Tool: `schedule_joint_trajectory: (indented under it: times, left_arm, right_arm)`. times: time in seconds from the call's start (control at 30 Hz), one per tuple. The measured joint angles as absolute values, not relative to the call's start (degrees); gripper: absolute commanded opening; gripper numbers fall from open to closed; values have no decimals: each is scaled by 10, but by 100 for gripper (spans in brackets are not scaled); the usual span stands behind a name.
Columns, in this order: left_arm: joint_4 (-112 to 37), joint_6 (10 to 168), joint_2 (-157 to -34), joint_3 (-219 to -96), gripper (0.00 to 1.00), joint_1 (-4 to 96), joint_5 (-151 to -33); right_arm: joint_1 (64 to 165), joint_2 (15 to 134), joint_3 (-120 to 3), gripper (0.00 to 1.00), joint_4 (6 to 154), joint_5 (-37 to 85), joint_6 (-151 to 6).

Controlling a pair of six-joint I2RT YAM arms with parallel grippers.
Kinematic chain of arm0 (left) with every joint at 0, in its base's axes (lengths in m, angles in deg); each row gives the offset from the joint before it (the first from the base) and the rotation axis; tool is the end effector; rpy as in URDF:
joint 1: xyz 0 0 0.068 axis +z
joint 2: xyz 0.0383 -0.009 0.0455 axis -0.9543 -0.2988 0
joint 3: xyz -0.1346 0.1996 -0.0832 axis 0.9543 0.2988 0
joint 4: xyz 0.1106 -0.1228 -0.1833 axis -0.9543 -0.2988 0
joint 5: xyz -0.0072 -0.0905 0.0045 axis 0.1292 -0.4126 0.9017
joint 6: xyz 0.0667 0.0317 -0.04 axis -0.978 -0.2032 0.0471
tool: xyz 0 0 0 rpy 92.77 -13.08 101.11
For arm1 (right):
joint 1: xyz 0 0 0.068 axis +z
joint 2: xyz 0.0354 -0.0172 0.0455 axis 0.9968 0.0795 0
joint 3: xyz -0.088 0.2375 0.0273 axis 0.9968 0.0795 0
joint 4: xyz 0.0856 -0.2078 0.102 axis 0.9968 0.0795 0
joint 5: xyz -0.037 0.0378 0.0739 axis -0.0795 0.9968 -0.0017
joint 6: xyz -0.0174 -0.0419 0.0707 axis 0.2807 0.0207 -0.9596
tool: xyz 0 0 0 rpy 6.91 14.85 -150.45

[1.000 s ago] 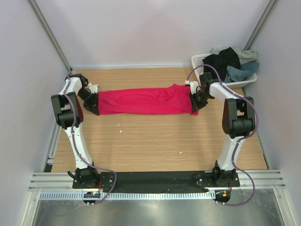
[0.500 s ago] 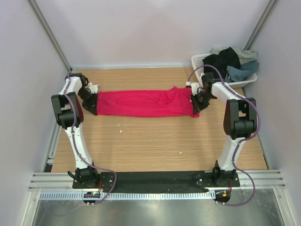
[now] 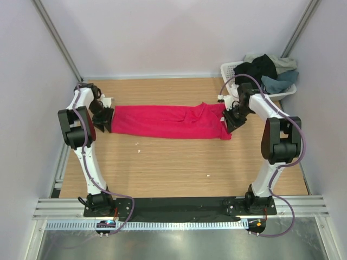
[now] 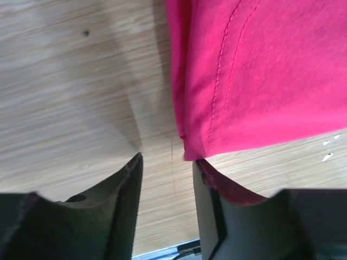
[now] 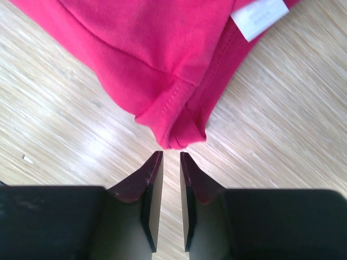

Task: Fold and stack the t-shirts
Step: Fold the tshirt

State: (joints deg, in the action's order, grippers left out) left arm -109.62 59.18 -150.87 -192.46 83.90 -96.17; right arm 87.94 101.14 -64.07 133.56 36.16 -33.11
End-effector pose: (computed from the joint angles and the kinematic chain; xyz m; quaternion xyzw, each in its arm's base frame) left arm 0.4010 0.0639 0.1156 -0.0585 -0.9919 0.1127 0.0028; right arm 0.3482 0.0402 0.1586 -0.3113 0.9312 0.1443 0.1233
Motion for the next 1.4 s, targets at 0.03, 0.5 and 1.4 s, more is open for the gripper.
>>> schedule_joint_trajectory:
  times: [0.03, 0.5, 1.4]
  left_arm:
    - [-1093, 592, -1503, -1920, 45, 839, -956]
    - [-1088, 618, -1453, -1959, 45, 808, -954]
    - [-1042, 651, -1533, -1974, 45, 700, -978]
  right_arm:
    - [879, 1008, -642, 27, 1341, 360, -328]
    - [876, 1024, -737, 30, 1346, 406, -380]
    - [997, 1249, -901, 30, 1229, 328, -540]
